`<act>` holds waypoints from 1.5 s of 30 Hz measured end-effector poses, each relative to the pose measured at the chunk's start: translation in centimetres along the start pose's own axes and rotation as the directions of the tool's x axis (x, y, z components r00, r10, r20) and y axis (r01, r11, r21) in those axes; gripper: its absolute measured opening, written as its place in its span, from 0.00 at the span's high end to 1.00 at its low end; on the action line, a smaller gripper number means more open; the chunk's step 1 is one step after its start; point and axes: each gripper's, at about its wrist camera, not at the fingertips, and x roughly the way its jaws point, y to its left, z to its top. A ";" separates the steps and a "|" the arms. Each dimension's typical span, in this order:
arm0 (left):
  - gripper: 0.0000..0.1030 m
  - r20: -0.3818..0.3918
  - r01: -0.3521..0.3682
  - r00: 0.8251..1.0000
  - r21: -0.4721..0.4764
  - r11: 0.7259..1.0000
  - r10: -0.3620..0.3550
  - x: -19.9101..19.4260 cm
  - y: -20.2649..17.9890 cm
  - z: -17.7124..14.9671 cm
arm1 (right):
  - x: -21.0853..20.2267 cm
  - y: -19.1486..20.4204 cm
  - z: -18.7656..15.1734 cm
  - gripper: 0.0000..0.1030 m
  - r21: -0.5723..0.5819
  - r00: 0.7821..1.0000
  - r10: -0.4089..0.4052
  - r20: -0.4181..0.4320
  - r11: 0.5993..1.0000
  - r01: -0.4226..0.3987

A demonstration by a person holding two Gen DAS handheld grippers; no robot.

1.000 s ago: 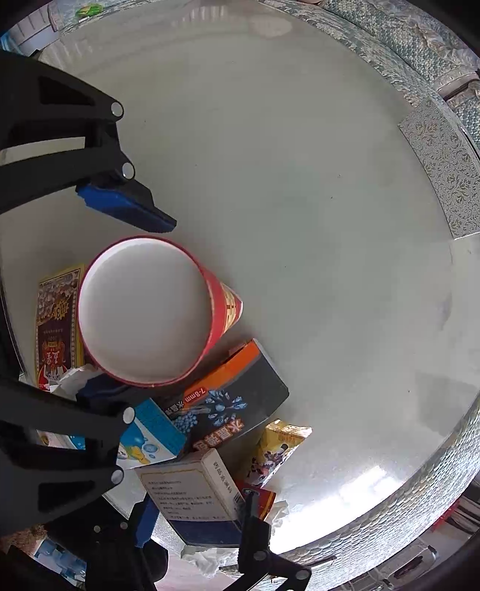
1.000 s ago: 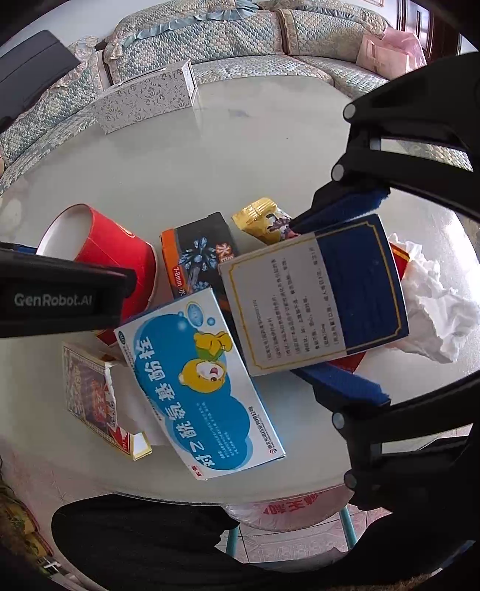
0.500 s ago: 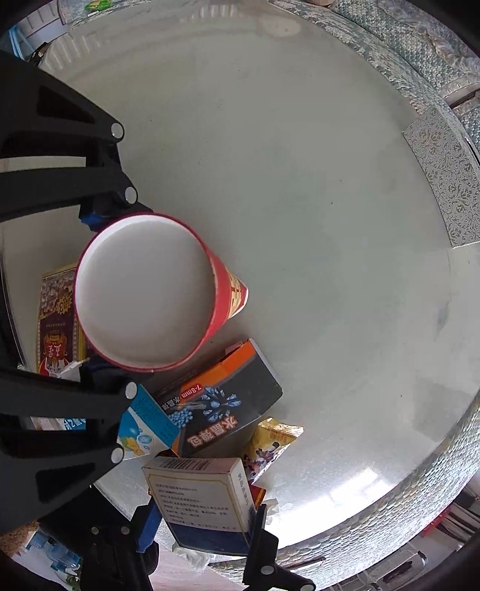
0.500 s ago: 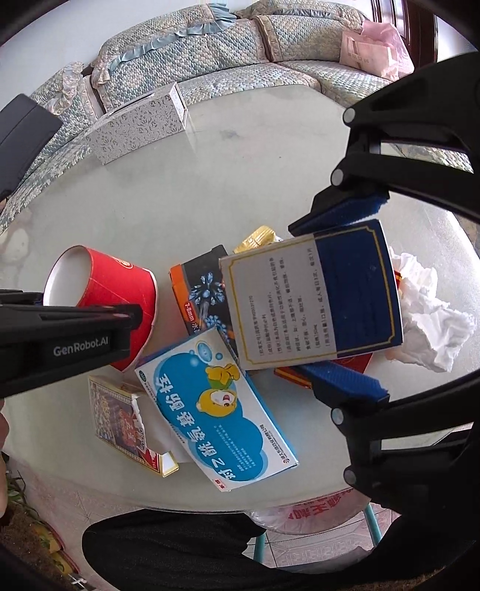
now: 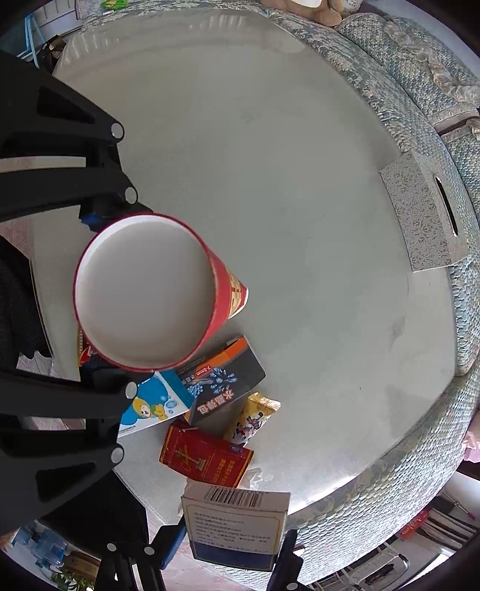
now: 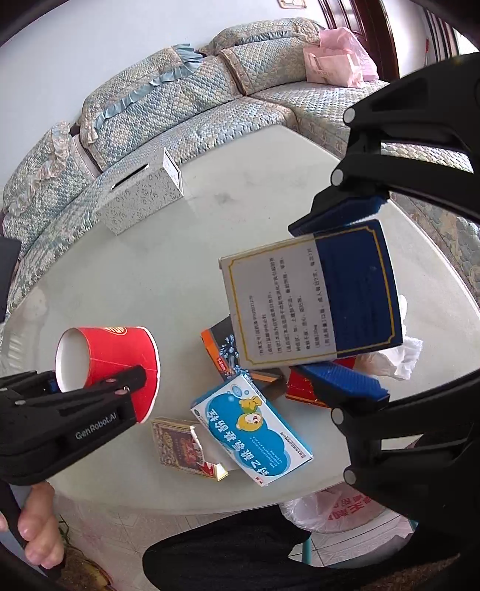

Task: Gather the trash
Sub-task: 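Lift the red cup and white-blue box and carry both toward the wastebasket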

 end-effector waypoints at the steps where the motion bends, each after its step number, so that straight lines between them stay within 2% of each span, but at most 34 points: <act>1: 0.54 0.007 0.002 1.000 -0.001 1.000 -0.002 -0.7 -0.2 -0.1 | -0.7 -0.1 -0.4 0.37 0.030 1.000 -0.001 0.004 1.000 0.001; 8: 0.54 0.049 0.013 0.999 -0.004 1.000 -0.013 -4.8 -1.9 -4.1 | -5.9 2.5 -1.5 0.37 0.166 0.999 -0.039 0.036 0.986 0.033; 14: 0.54 0.076 0.021 0.997 0.001 1.000 -0.021 -6.9 -4.0 -8.7 | -10.0 6.5 -3.1 0.37 0.225 0.997 -0.061 0.046 0.973 0.049; 18: 0.54 0.089 0.031 0.996 0.002 1.000 -0.031 -7.6 -5.2 -11.7 | -11.5 8.6 -4.1 0.37 0.272 0.999 -0.038 0.040 0.962 0.025; 23: 0.54 0.107 0.027 0.994 0.007 1.000 -0.028 -8.0 -6.8 -15.0 | -13.0 11.5 -5.1 0.37 0.276 0.997 -0.061 0.040 0.960 0.048; 26: 0.54 0.124 0.036 0.992 0.004 0.999 -0.036 -8.1 -7.6 -16.7 | -13.5 12.8 -5.8 0.37 0.288 0.997 -0.059 0.043 0.957 0.044; 29: 0.54 0.141 0.014 0.990 0.013 1.000 -0.016 -8.0 -8.6 -18.2 | -13.9 13.9 -6.5 0.37 0.292 0.997 -0.062 0.045 0.955 0.046; 36: 0.54 0.133 0.051 0.989 0.049 0.998 -0.057 -7.0 -10.7 -20.4 | -14.0 15.5 -7.6 0.37 0.293 0.998 -0.056 0.030 0.955 0.045; 45: 0.54 0.105 0.080 0.991 0.076 0.994 -0.087 -4.1 -12.9 -22.3 | -12.1 17.3 -9.1 0.37 0.318 1.000 0.014 0.008 0.948 -0.016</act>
